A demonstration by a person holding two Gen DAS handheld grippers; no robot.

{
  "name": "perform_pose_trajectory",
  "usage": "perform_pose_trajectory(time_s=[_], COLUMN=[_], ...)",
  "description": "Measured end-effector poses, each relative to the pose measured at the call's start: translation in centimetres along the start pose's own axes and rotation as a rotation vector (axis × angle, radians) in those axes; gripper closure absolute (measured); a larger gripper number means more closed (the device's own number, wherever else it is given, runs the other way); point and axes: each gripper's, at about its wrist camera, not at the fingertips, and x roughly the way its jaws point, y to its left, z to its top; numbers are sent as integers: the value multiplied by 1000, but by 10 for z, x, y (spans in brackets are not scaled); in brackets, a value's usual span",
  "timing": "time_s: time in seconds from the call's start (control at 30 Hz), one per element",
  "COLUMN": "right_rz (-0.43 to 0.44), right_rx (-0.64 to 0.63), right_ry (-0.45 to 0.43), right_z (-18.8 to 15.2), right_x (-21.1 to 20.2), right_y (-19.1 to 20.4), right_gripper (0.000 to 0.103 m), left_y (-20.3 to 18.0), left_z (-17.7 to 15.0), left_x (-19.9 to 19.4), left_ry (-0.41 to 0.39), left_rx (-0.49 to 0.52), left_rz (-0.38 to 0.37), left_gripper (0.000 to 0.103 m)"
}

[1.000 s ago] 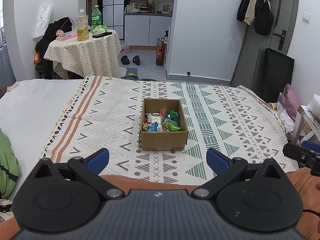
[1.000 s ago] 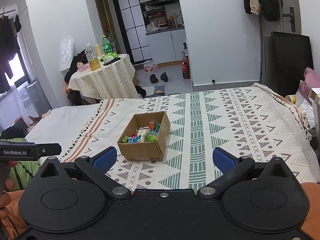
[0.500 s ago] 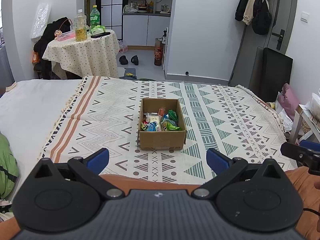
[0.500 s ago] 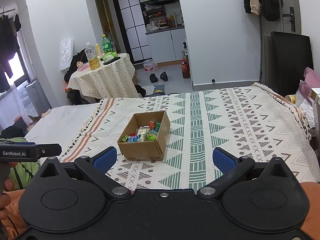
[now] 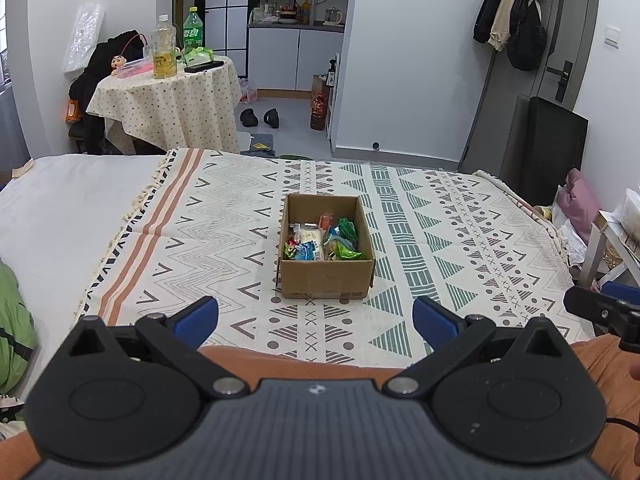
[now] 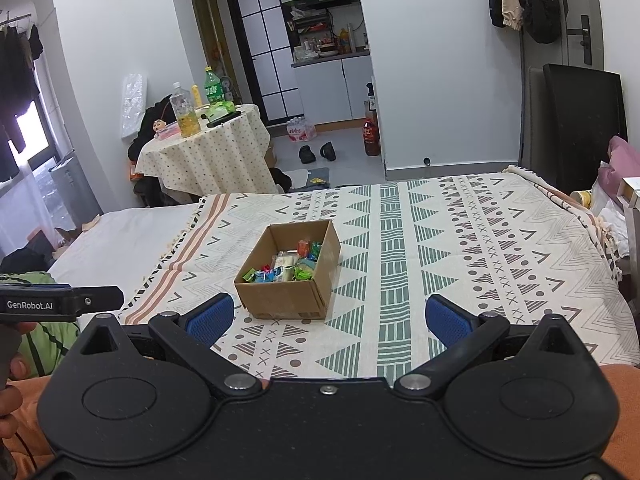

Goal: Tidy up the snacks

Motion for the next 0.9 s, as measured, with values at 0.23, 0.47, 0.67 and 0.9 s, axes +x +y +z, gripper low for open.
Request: perform_pose_trajectory(time_s=[0.23, 0.47, 0.67, 0.9], right_rz=[-1, 7, 9, 9], right_rx=[-7, -4, -8, -7], right_ry=[2, 6, 10, 11], right_z=[1, -1, -1, -2], right_x=[1, 3, 4, 4], right_y=[-2, -1, 2, 2], right_gripper=[0, 0, 0, 0], left_y=[3, 6, 7, 4], left_z=[-1, 0, -1, -1], left_x=[-1, 0, 0, -2], left_ry=[0, 1, 5, -2], left_rx=[-8, -7, -8, 2], left_rz=[-3, 2, -1, -11], left_gripper=[0, 0, 0, 0])
